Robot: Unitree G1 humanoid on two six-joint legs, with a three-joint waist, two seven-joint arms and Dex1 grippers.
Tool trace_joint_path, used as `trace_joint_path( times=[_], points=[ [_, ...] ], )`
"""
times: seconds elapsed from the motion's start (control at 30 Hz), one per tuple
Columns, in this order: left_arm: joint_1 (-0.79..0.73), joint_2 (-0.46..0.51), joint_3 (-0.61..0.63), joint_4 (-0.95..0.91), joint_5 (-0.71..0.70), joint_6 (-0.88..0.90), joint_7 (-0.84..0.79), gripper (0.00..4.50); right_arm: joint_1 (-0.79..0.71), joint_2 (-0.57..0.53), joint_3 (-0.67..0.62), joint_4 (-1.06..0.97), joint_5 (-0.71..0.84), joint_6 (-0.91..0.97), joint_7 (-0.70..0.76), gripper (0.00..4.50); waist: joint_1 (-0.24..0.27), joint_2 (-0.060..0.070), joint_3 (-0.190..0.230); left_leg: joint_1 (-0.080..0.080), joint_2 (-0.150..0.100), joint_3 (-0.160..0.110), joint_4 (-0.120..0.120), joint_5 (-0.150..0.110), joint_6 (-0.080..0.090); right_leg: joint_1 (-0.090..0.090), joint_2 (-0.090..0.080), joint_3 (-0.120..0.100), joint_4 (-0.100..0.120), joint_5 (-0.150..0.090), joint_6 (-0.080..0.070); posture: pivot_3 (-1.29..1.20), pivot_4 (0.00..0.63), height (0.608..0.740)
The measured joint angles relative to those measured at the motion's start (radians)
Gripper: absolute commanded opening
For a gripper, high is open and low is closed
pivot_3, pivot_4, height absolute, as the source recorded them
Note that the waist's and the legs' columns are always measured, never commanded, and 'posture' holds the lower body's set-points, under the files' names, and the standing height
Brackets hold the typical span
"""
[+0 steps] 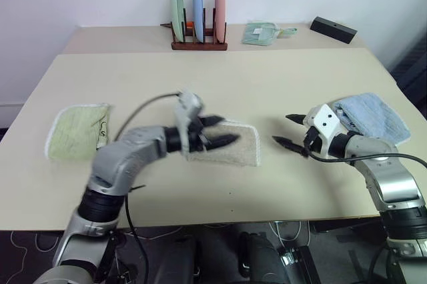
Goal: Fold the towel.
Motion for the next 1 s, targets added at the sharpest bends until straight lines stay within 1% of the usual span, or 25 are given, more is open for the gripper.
trace_joint_path(
  times=[0.1,0.13,0.17,0.2,0.27,0.37,0.47,0.53,0.67,0.83,0.97,1.0],
  points=[
    [0.006,-0.008,0.055,0.018,0.002,-0.041,0.014,1.58,-0.028,0.013,0.002,-0.001,0.002,0.001,-0.002,0.37,0.001,0.000,0.000,-0.001,-0.001,0.001,0.001,0.002,-0.003,0.000,-0.001,0.000,-0.001,0.000,0.000,0.00,0.150,0.737],
    [0.003,-0.012,0.065,0.030,0.012,-0.058,0.027,1.08,-0.044,0.019,0.001,-0.005,0.005,0.006,-0.005,0.00,0.000,0.000,0.000,-0.001,-0.001,0.001,0.001,0.002,-0.003,0.000,-0.001,0.000,-0.001,0.000,0.000,0.00,0.150,0.737],
    [0.000,-0.012,0.066,0.044,0.031,-0.074,0.039,0.65,-0.060,0.029,-0.002,-0.012,0.015,0.020,-0.009,0.00,0.000,0.000,0.000,0.000,-0.001,0.001,0.001,0.002,-0.003,0.000,0.000,0.000,0.000,0.000,0.000,0.00,0.150,0.737],
    [0.000,-0.006,0.059,0.056,0.055,-0.088,0.043,0.65,-0.073,0.048,-0.007,-0.030,0.040,0.047,-0.013,0.00,-0.001,0.000,0.000,0.000,-0.001,0.000,0.000,0.002,-0.003,0.000,0.000,0.000,0.000,0.000,0.000,0.00,0.150,0.737],
    [0.011,0.032,-0.002,0.076,0.115,-0.113,0.016,0.65,-0.092,0.101,0.004,-0.104,0.092,0.129,-0.024,0.00,-0.001,0.000,0.000,0.000,0.000,0.000,-0.001,0.002,-0.004,0.000,0.000,0.000,0.000,0.000,0.001,0.00,0.150,0.737],
    [0.071,0.011,-0.094,0.100,0.152,-0.150,-0.046,0.65,-0.086,0.169,0.093,-0.189,0.103,0.174,-0.039,0.00,-0.002,0.000,0.000,0.000,0.000,0.000,-0.001,0.002,-0.004,0.000,0.000,0.000,0.000,0.000,0.001,0.00,0.150,0.737],
    [0.124,0.005,-0.173,0.144,0.206,-0.196,-0.088,0.65,-0.066,0.240,0.163,-0.181,0.076,0.214,-0.098,0.00,0.001,0.000,0.000,-0.001,-0.001,0.000,0.000,0.002,-0.003,0.000,0.000,0.000,0.000,0.000,0.000,0.00,0.150,0.737],
    [0.134,0.006,-0.203,0.168,0.247,-0.225,-0.099,0.65,-0.049,0.264,0.192,-0.149,0.048,0.238,-0.140,0.00,0.002,0.000,0.000,-0.001,-0.001,0.000,0.000,0.000,0.001,0.000,-0.001,0.000,0.000,-0.001,-0.002,0.00,0.150,0.737],
    [0.131,-0.024,-0.208,0.218,0.292,-0.256,-0.077,0.65,-0.006,0.290,0.213,-0.108,0.022,0.246,-0.176,0.00,-0.001,0.000,0.000,0.000,-0.001,0.000,0.000,-0.001,0.001,0.000,-0.001,0.000,0.000,0.000,0.000,0.00,0.150,0.737],
    [0.162,-0.046,-0.206,0.240,0.322,-0.323,-0.071,0.65,0.024,0.280,0.237,-0.098,-0.039,0.169,-0.179,0.00,-0.001,0.001,-0.002,0.001,-0.001,0.000,0.000,-0.001,0.001,0.001,-0.001,0.000,0.000,0.000,0.000,0.00,0.150,0.737],
    [0.183,-0.080,-0.170,0.239,0.306,-0.341,-0.062,0.65,0.027,0.279,0.215,-0.104,-0.017,0.171,-0.164,0.00,-0.001,0.000,-0.002,0.001,-0.001,0.000,0.000,-0.001,0.001,0.001,-0.001,0.000,0.000,0.000,0.000,0.00,0.150,0.737],
    [0.188,-0.090,-0.147,0.234,0.291,-0.341,-0.057,0.61,0.027,0.277,0.192,-0.117,0.014,0.193,-0.147,0.24,-0.001,0.000,-0.002,0.000,-0.001,0.000,0.000,-0.001,0.001,0.000,-0.001,0.000,0.000,0.000,0.000,0.00,0.150,0.737]
  ],
)
